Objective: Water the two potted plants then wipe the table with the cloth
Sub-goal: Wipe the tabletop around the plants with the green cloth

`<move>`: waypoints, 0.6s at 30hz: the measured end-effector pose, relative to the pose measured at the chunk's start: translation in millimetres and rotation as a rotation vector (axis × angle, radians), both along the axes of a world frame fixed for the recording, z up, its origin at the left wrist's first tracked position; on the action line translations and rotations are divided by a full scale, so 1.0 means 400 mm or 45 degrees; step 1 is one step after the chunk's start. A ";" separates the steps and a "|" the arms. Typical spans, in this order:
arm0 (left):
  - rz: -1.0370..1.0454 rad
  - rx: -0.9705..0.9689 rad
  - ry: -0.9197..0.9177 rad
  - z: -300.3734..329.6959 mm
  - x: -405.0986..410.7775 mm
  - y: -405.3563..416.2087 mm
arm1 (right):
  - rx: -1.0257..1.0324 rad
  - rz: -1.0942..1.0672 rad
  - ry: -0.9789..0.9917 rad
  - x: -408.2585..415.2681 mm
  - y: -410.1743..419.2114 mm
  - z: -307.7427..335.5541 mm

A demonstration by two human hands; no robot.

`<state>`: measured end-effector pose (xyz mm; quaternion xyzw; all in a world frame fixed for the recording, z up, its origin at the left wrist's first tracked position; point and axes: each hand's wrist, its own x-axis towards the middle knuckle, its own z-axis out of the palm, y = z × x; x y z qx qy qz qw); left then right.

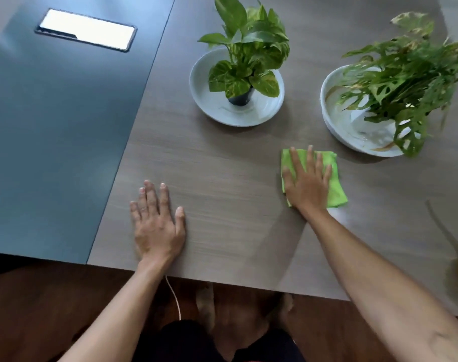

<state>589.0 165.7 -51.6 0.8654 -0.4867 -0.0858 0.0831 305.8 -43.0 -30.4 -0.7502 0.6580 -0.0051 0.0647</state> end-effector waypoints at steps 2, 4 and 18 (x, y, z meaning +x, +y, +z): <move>-0.012 -0.018 0.024 0.001 0.006 0.002 | 0.026 -0.016 -0.046 0.147 -0.019 0.005; 0.002 -0.080 0.117 0.008 0.011 0.003 | 0.027 0.145 -0.073 0.277 0.031 0.001; 0.329 0.076 0.028 0.006 0.394 0.078 | -0.050 0.704 -0.020 0.235 0.087 -0.018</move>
